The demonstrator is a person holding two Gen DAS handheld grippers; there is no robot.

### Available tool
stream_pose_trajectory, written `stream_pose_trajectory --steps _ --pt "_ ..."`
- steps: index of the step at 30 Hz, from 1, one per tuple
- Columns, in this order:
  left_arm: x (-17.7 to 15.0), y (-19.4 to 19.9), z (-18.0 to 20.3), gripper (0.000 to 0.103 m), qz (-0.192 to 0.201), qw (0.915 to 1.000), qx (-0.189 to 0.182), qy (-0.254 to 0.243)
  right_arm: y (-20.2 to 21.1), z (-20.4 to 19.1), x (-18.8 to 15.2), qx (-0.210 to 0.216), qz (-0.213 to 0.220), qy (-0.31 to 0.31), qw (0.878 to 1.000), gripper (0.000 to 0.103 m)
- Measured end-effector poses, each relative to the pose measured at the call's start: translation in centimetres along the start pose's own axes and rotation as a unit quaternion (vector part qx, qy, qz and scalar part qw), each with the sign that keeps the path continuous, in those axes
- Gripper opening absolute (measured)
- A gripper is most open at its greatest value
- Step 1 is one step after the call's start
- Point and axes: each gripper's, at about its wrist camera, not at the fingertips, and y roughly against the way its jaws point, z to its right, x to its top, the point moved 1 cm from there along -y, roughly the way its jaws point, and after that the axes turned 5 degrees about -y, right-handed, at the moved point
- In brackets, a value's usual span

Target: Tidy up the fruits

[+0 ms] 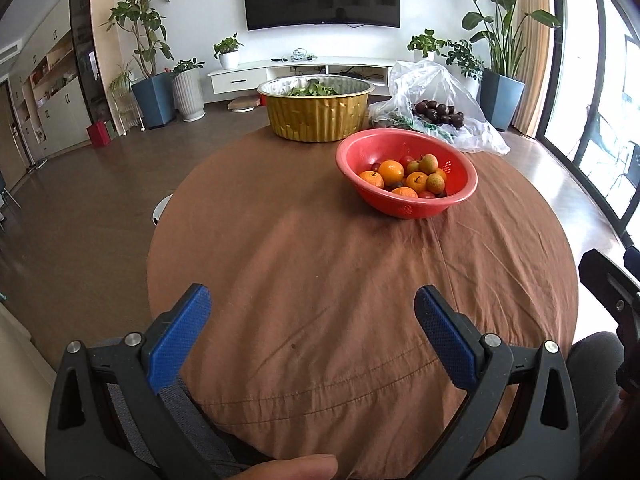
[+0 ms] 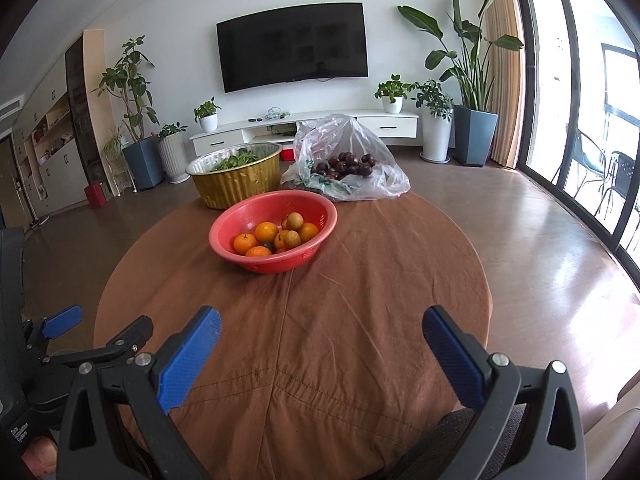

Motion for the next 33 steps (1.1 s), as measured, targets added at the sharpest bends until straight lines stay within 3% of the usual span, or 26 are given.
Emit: stream_pose_trajectory --steps 33 --pt "-0.26 -0.98 0.29 0.103 -0.004 0.9999 -0.014 -0.007 -0.61 -0.42 -0.66 0.0 -0.015 0.005 1.0 0.103"
